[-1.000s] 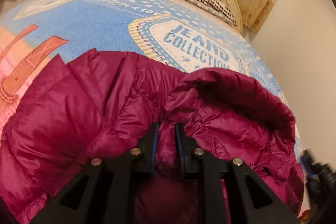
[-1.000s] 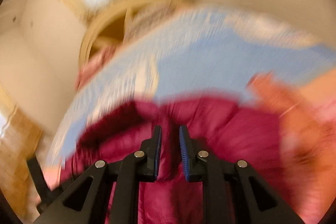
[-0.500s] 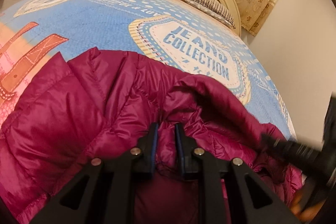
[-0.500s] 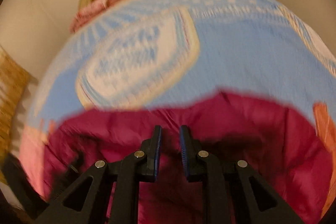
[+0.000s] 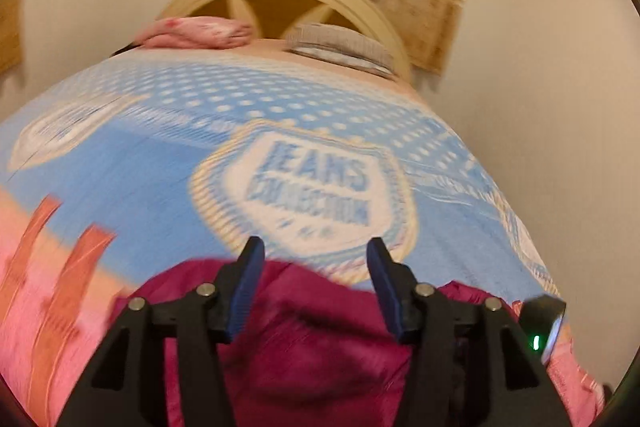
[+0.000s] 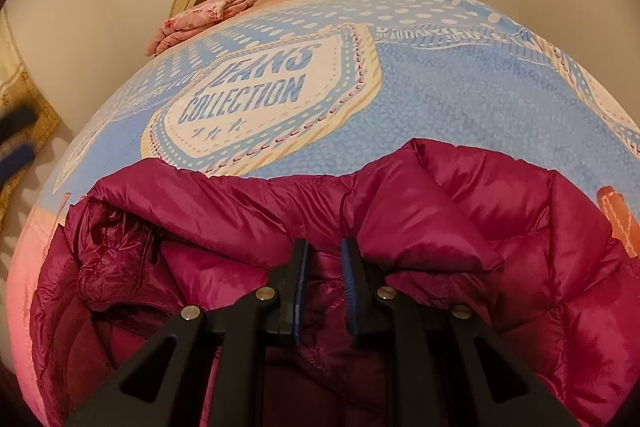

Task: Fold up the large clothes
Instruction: 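Fold the hem up toward the collar with both grippers and lower it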

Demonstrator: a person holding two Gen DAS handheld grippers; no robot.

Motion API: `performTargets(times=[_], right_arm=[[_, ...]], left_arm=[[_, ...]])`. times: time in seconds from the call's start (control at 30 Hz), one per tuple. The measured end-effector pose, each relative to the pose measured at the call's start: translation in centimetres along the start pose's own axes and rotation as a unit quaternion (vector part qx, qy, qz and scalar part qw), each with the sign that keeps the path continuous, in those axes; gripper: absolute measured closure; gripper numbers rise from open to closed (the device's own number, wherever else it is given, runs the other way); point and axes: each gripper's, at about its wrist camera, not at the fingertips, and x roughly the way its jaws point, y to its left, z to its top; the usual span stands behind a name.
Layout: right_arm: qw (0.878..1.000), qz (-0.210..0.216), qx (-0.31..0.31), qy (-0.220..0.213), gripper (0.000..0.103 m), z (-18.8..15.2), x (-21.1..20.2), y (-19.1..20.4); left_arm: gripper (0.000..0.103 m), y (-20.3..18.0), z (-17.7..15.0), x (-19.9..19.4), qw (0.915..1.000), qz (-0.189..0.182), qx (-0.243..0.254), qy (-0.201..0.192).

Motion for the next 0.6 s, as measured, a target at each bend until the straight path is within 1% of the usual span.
performTargets(times=[0.1, 0.13, 0.23, 0.27, 0.3, 0.33, 0.37, 0.5, 0.57, 0.6], right_arm=[[1.0, 0.0, 0.0, 0.0, 0.086, 0.0, -0.1, 0.0], [1.0, -0.002, -0.001, -0.001, 0.086, 0.0, -0.1, 0.0], [1.0, -0.007, -0.007, -0.001, 0.086, -0.1, -0.1, 0.2], [1.0, -0.008, -0.008, -0.002, 0.086, -0.1, -0.1, 0.2], [1.0, -0.008, -0.008, -0.002, 0.085, -0.1, -0.2, 0.2], [1.0, -0.008, -0.009, -0.003, 0.085, -0.1, -0.2, 0.3], [1.0, -0.009, -0.01, -0.003, 0.085, -0.1, -0.2, 0.3], [1.0, 0.002, 0.002, -0.001, 0.085, 0.0, -0.4, 0.0], [1.0, 0.009, 0.022, 0.003, 0.086, 0.3, -1.1, -0.3], [0.999, 0.022, 0.037, -0.007, 0.086, 0.5, -2.0, -0.6]], left_arm=[[0.048, -1.7, -0.4, 4.0, 0.9969, 0.064, 0.039, 0.025], [0.048, -1.5, -0.9, 5.0, 0.9951, 0.08, 0.042, 0.04], [0.048, 0.5, -3.6, 7.5, 0.9905, 0.109, 0.028, 0.079], [0.048, 1.1, -4.3, 8.1, 0.9895, 0.11, 0.02, 0.092], [0.044, 2.1, -5.2, 8.9, 0.9891, 0.099, 0.003, 0.109], [0.044, 2.8, -5.8, 9.0, 0.9905, 0.088, -0.009, 0.106], [0.044, 2.8, -5.9, 8.7, 0.9912, 0.087, -0.008, 0.099], [0.042, 2.0, -6.1, 9.1, 0.9894, 0.108, 0.015, 0.096], [0.042, 2.1, -6.1, 9.1, 0.9897, 0.106, 0.014, 0.094], [0.042, 2.2, -6.0, 9.1, 0.9901, 0.104, 0.012, 0.094]])
